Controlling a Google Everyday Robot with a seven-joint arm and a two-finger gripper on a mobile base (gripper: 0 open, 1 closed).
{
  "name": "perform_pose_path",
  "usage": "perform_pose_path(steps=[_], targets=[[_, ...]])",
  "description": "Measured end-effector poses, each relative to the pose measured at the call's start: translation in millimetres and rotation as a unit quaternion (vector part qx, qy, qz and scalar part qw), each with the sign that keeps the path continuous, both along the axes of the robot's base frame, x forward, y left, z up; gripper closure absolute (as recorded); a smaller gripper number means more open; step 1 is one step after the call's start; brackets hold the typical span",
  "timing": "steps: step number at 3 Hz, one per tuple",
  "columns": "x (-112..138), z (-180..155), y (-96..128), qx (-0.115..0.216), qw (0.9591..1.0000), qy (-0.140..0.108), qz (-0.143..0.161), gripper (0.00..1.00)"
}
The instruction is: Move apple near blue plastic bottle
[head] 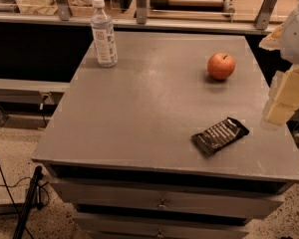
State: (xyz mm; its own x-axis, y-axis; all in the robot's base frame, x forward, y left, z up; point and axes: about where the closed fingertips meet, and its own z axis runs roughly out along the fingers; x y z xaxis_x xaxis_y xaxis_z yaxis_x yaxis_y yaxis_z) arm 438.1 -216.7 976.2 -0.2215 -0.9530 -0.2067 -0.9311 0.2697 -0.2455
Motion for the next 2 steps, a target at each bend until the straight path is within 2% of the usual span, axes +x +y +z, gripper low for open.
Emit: perform_pose_path(steps=[1,2], targets=[[0,0,0,0.0,1.0,0.0,0.0,0.0],[31,10,-22,0.017,0.9986,-0.044,-0.022,0.0]])
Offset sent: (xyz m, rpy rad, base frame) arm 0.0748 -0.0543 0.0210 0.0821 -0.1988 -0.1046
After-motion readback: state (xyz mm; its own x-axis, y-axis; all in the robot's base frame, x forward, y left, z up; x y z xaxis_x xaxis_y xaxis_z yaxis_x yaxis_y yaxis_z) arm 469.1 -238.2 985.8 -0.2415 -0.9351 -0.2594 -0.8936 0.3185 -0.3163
